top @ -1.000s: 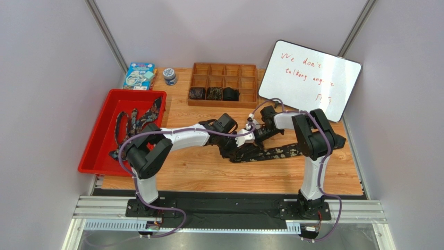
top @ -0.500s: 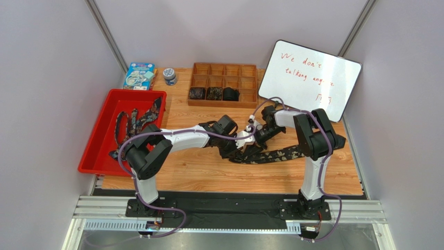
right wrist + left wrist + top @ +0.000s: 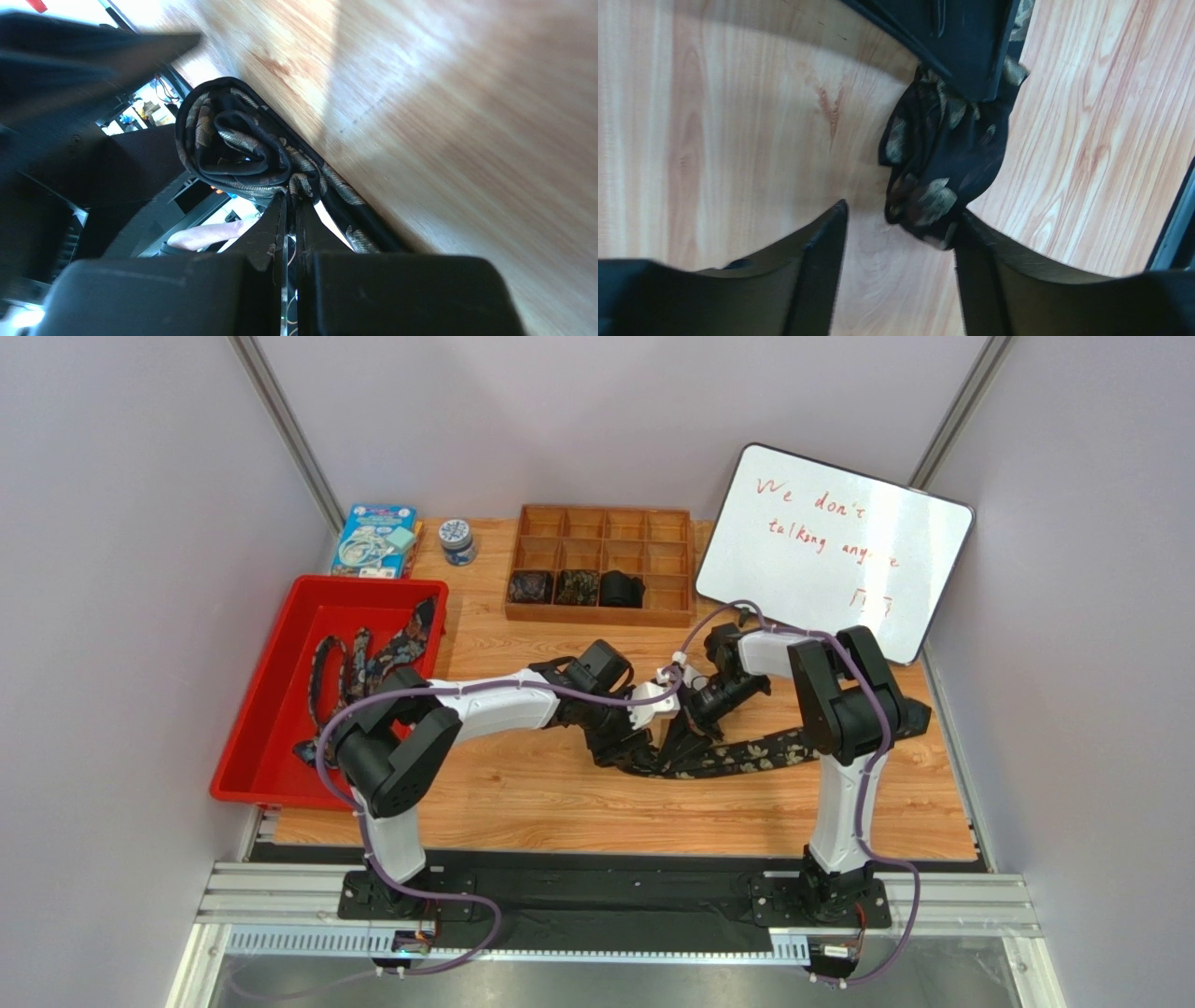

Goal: Roll the ties
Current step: Roll the tie at the center of the board.

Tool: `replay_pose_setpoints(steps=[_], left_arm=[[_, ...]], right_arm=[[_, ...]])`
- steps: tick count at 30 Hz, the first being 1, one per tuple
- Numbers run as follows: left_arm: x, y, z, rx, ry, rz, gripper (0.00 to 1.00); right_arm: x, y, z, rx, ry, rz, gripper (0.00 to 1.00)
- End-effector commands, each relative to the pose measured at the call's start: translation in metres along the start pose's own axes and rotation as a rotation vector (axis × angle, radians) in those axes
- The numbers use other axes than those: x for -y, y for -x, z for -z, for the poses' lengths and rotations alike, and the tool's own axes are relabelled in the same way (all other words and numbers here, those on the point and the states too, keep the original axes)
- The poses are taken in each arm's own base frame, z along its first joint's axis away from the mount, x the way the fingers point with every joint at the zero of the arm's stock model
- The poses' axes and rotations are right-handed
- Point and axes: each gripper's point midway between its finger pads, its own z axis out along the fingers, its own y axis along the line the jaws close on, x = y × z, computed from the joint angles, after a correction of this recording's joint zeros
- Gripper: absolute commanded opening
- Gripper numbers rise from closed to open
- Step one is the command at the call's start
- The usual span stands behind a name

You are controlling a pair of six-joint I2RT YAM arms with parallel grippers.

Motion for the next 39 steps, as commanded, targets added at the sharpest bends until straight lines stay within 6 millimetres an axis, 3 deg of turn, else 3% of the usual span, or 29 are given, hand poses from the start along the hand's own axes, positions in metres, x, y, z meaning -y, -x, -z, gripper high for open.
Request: replay_pose_setpoints(steps=[1,3,9,12,18,24,27,31,33,39], left_arm=[[0.003,0.031,0.023,0.151,-0.015,-0.104,0.8],[0.004,0.046,0.023,0.18,-0.02,-0.146,0.82],[0.01,0.057,0.001,0.141,-0.044,-0.244,0.83],[0.022,0.052,-0.01,0.092,-0.094,-0.267,0.84],[0.026,0.037,-0.03,0.007,-0.078,-0.302,0.84],[0.017,0.012,-0.037,-0.083,-0.041,-0.304,0.59],[0.009,0.001,-0.038,-0.128,-0.005,-0.317,0.35],[0.007,-0.007,-0.029,-0.146,-0.005,-0.327,0.19],[0.009,-0.012,-0.023,-0.147,-0.016,-0.342,0.16],[0.019,-0.013,-0.019,-0.132,-0.076,-0.387,0.09]], right_arm=[[0.019,0.004,-0.003,0.0,-0.078,0.009,0.0],[0.018,0.006,-0.004,0.005,-0.073,0.007,0.0],[0.017,0.011,-0.003,0.02,-0.069,0.011,0.0],[0.015,0.012,-0.004,0.024,-0.062,0.007,0.0],[0.009,0.016,-0.002,0.038,-0.039,0.02,0.0],[-0.003,0.019,0.002,0.054,-0.003,0.032,0.0],[-0.011,0.022,0.006,0.065,0.016,0.041,0.0],[-0.023,0.027,0.014,0.09,0.036,0.051,0.0],[-0.026,0.03,0.017,0.105,0.034,0.062,0.0],[-0.005,0.041,0.013,0.115,-0.04,0.058,0.0]])
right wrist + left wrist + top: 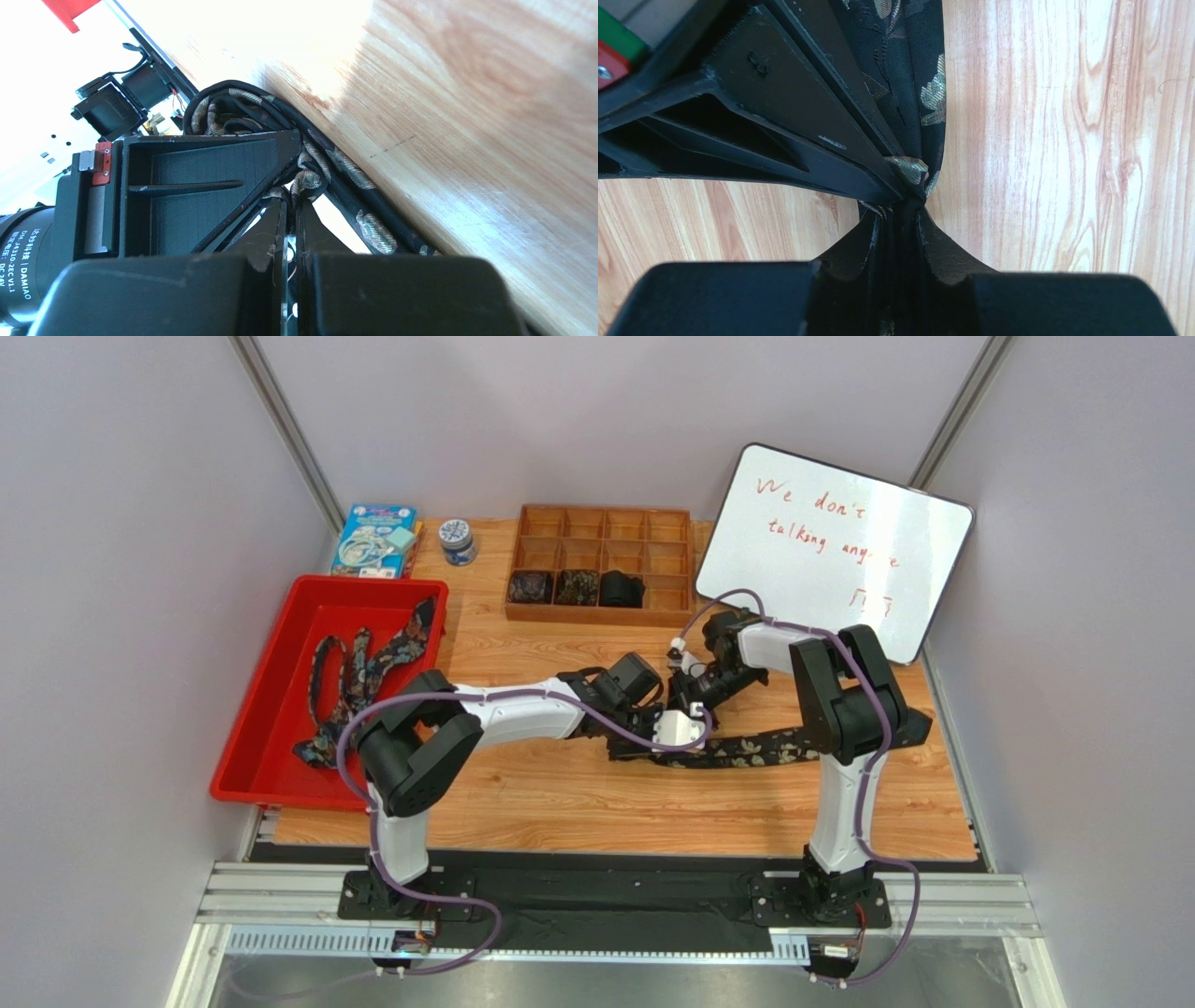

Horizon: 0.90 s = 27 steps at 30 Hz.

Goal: Roll the ties
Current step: Roll the tie at the center of the board.

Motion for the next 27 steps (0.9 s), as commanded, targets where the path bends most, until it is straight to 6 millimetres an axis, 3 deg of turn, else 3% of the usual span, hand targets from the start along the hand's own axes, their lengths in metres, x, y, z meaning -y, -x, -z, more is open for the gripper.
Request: replay_pose_setpoints(steps=[1,3,5,10,13,23,27], left_arm=[[0.025,-0.033,0.004,-0.107,-0.106,-0.009,0.1],[0.023,-0.031,0.002,-0.102,-0.121,0.002,0.17],[0.024,-0.029,0.002,-0.087,-0.153,0.022,0.17],[0.028,-0.03,0.001,-0.083,-0.196,0.021,0.06],[0.028,-0.031,-0.001,-0.093,-0.204,0.031,0.01],[0.03,-0.034,-0.004,-0.104,-0.21,0.058,0.0],[0.032,-0.036,-0.005,-0.106,-0.212,0.062,0.0]], right_arm=[[0.011,0.022,0.005,0.063,-0.063,0.049,0.0],[0.019,0.021,0.002,0.057,-0.082,0.048,0.0],[0.022,0.023,0.001,0.067,-0.091,0.059,0.0],[0.031,0.028,-0.001,0.079,-0.114,0.061,0.04],[0.026,0.024,0.005,0.075,-0.082,0.051,0.15],[0.004,0.019,0.013,0.066,0.004,0.036,0.3],[-0.005,0.017,0.015,0.064,0.034,0.025,0.31]])
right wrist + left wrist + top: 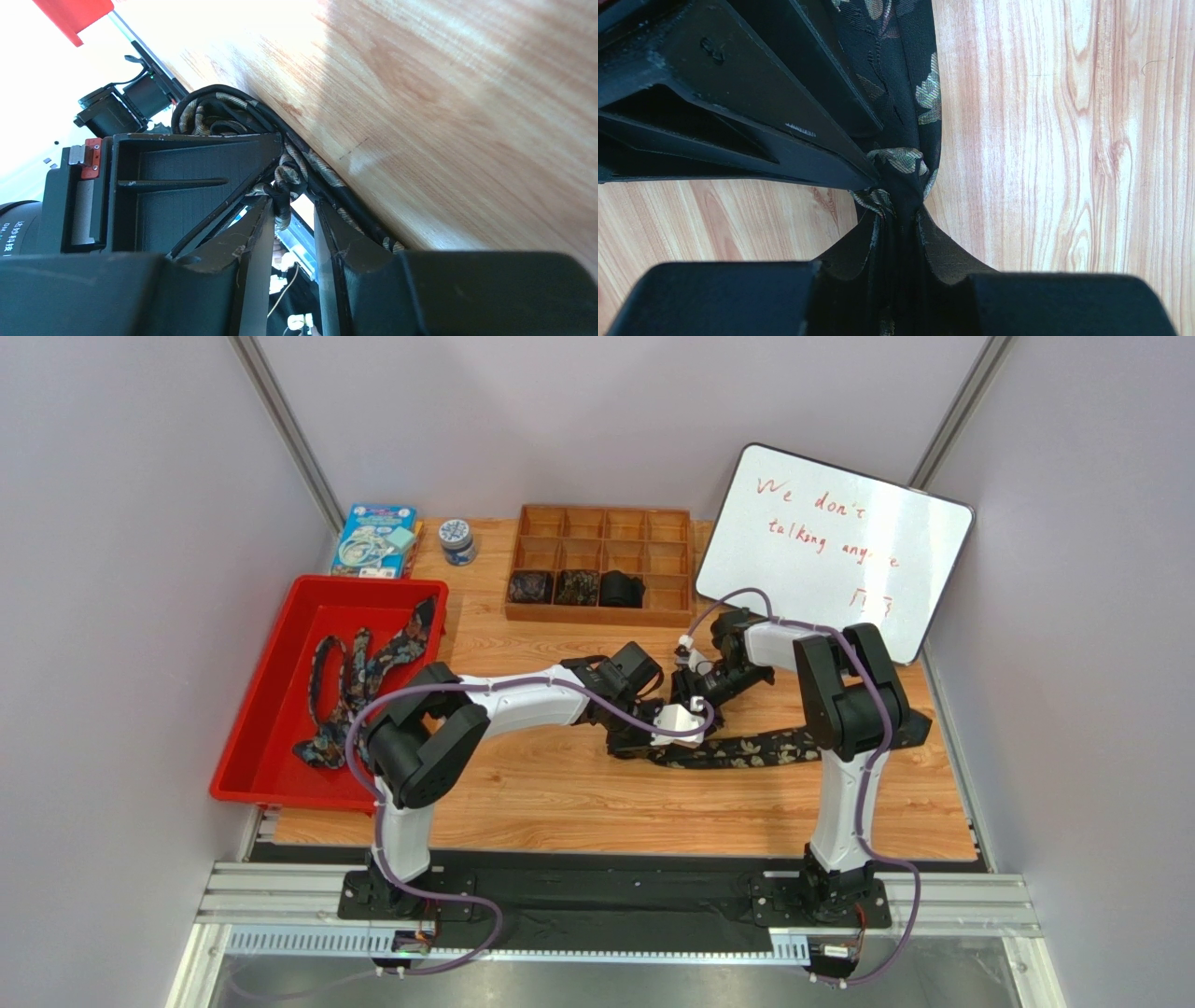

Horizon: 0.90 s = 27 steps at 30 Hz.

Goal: Roll the ties
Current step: Roll the tie at the center of the board.

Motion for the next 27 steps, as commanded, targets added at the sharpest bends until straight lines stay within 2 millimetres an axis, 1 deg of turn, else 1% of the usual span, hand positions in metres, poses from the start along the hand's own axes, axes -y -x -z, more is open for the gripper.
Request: replay_pose_setpoints(steps=[1,3,5,11,13,14,15,17,18,19,20,21,22,23,25,26,27], left_arm=[[0.031,-0.035,-0.008,-0.107,-0.116,0.078,0.0],[0.031,-0.035,-0.008,-0.107,-0.114,0.079,0.0],[0.031,-0.035,-0.008,-0.105,-0.114,0.081,0.0],[0.029,-0.037,-0.008,-0.109,-0.11,0.094,0.0],[0.027,-0.037,-0.009,-0.11,-0.109,0.098,0.0],[0.027,-0.038,-0.009,-0.111,-0.11,0.103,0.0],[0.028,-0.039,-0.009,-0.111,-0.113,0.105,0.0],[0.026,-0.038,-0.008,-0.109,-0.115,0.113,0.0],[0.024,-0.038,-0.005,-0.105,-0.111,0.123,0.02],[0.024,-0.035,-0.002,-0.09,-0.114,0.131,0.06],[0.023,-0.033,0.001,-0.075,-0.109,0.145,0.19],[0.018,-0.027,0.009,-0.049,-0.092,0.15,0.26],[0.016,-0.026,0.014,-0.026,-0.09,0.167,0.32],[0.013,-0.023,0.019,-0.009,-0.079,0.172,0.42],[0.008,-0.019,0.03,0.018,-0.056,0.179,0.49],[0.006,-0.017,0.033,0.032,-0.043,0.176,0.59],[0.004,-0.013,0.038,0.043,-0.027,0.175,0.66]], right_arm=[[-0.016,0.007,0.009,0.032,0.04,0.028,0.31],[-0.019,0.003,0.009,0.021,0.063,0.01,0.33],[-0.02,-0.001,0.008,0.008,0.068,0.0,0.33],[-0.021,-0.005,0.002,-0.016,0.086,-0.008,0.32],[-0.02,-0.008,0.0,-0.029,0.077,-0.001,0.28],[-0.018,-0.009,0.0,-0.034,0.071,0.001,0.26],[-0.015,-0.008,0.0,-0.032,0.061,0.007,0.15],[-0.009,-0.008,-0.001,-0.028,0.028,0.013,0.01],[0.0,-0.005,-0.002,-0.019,-0.019,0.013,0.0],[0.005,-0.003,-0.002,-0.011,-0.039,0.025,0.0],[0.01,0.0,-0.003,-0.008,-0.059,0.021,0.0],[0.017,0.001,-0.003,-0.004,-0.085,0.02,0.0],[0.021,0.002,-0.003,-0.003,-0.1,0.021,0.0],[0.028,0.003,-0.004,-0.001,-0.129,0.026,0.0],[0.036,0.006,-0.005,0.007,-0.16,0.035,0.0],[0.039,0.007,-0.005,0.011,-0.174,0.041,0.0],[0.043,0.006,-0.005,0.01,-0.192,0.039,0.0]])
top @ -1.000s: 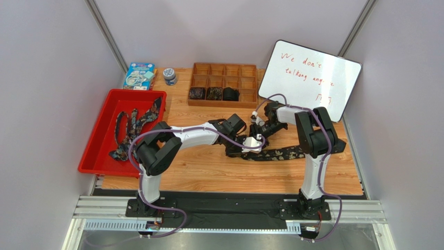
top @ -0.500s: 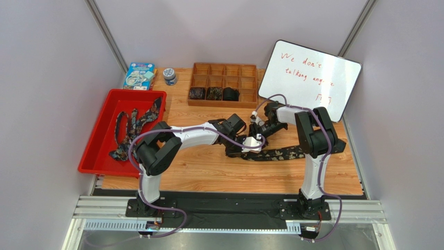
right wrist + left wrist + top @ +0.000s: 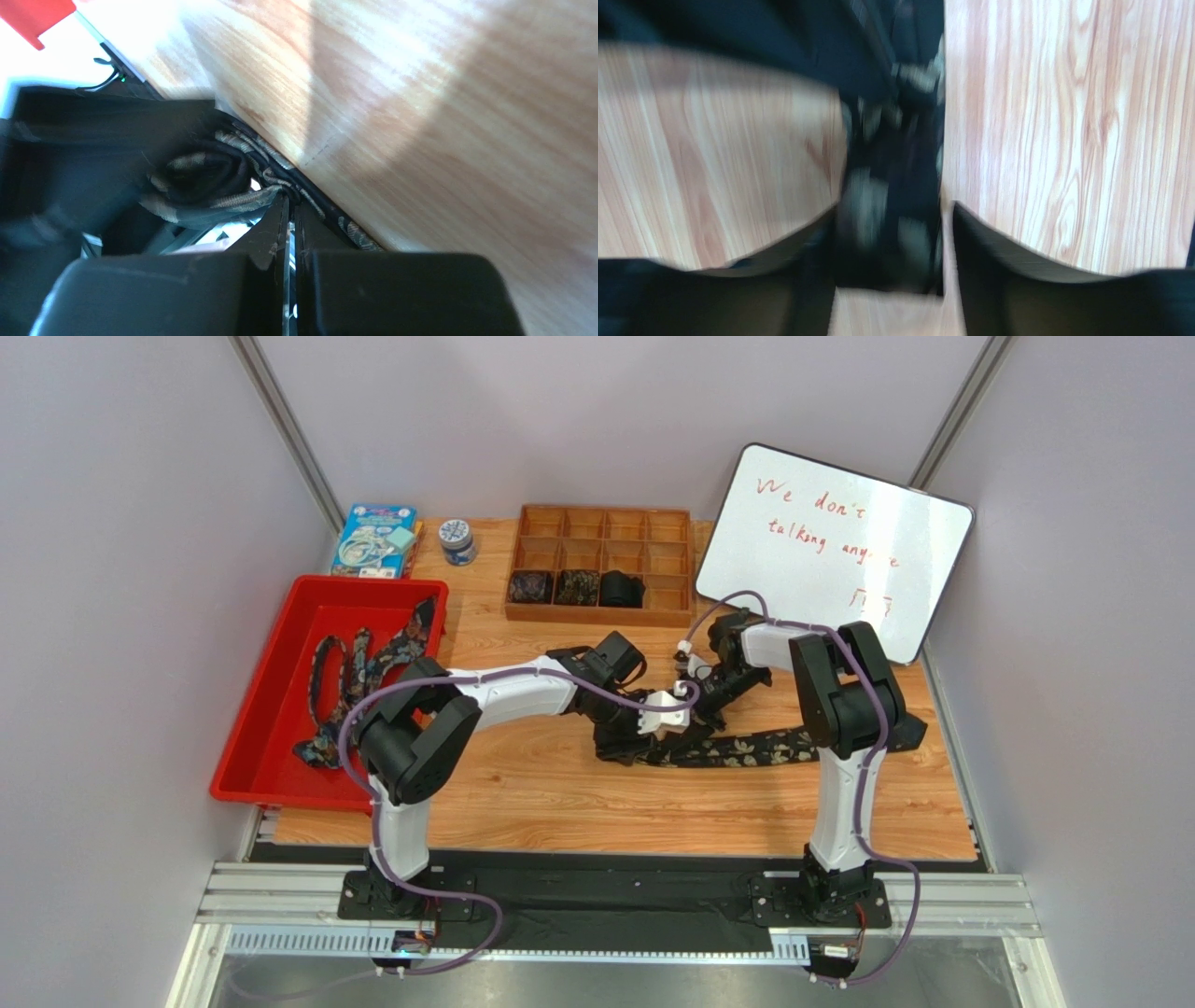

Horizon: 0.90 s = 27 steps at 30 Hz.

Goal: Roll the ties
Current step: Roll the tie at the center of the board.

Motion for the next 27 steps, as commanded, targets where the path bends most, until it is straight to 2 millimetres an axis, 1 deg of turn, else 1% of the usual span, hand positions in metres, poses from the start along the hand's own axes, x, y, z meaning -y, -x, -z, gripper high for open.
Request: replay_pose_setpoints(steps=[1,3,7,10,12,14,15,16,17,18,19,21,23,25,26,27], left_arm=[[0.007,-0.003,0.028,0.018,0.015,0.065,0.68],[0.004,0.0,0.031,0.027,0.037,0.068,0.69],[0.004,-0.002,0.029,0.027,0.038,0.095,0.68],[0.0,0.001,0.028,0.048,0.049,0.102,0.67],[-0.002,0.007,0.027,0.076,0.05,0.109,0.66],[-0.004,0.013,0.025,0.098,0.051,0.115,0.61],[-0.004,0.016,0.025,0.108,0.049,0.12,0.57],[-0.007,0.022,0.028,0.125,0.056,0.12,0.49],[-0.005,0.026,0.03,0.139,0.054,0.126,0.45],[-0.005,0.036,0.036,0.168,0.053,0.118,0.42],[-0.005,0.042,0.039,0.183,0.053,0.117,0.36],[-0.003,0.054,0.044,0.208,0.036,0.114,0.31],[0.005,0.058,0.036,0.192,0.006,0.118,0.3],[0.01,0.066,0.03,0.192,-0.016,0.117,0.29],[0.012,0.066,0.024,0.183,-0.028,0.123,0.29],[0.012,0.069,0.021,0.183,-0.028,0.136,0.3]], right_arm=[[0.033,0.01,-0.003,0.028,-0.141,0.035,0.0],[0.036,0.011,-0.003,0.037,-0.153,0.038,0.0],[0.035,0.018,-0.004,0.063,-0.176,0.067,0.0],[0.037,0.019,-0.004,0.078,-0.202,0.08,0.0],[0.039,0.019,-0.005,0.08,-0.215,0.082,0.0],[0.041,0.019,-0.007,0.087,-0.236,0.092,0.0],[0.042,0.019,-0.008,0.085,-0.244,0.094,0.0],[0.042,0.02,-0.009,0.088,-0.253,0.102,0.0],[0.044,0.019,-0.008,0.091,-0.269,0.101,0.0],[0.043,0.02,-0.009,0.095,-0.276,0.107,0.0],[0.042,0.02,-0.009,0.1,-0.284,0.107,0.0],[0.041,0.022,-0.01,0.107,-0.303,0.123,0.0],[0.04,0.022,-0.011,0.109,-0.314,0.123,0.0],[0.039,0.023,-0.011,0.118,-0.316,0.119,0.0],[0.039,0.024,-0.011,0.122,-0.318,0.115,0.0],[0.039,0.025,-0.011,0.126,-0.317,0.115,0.0]])
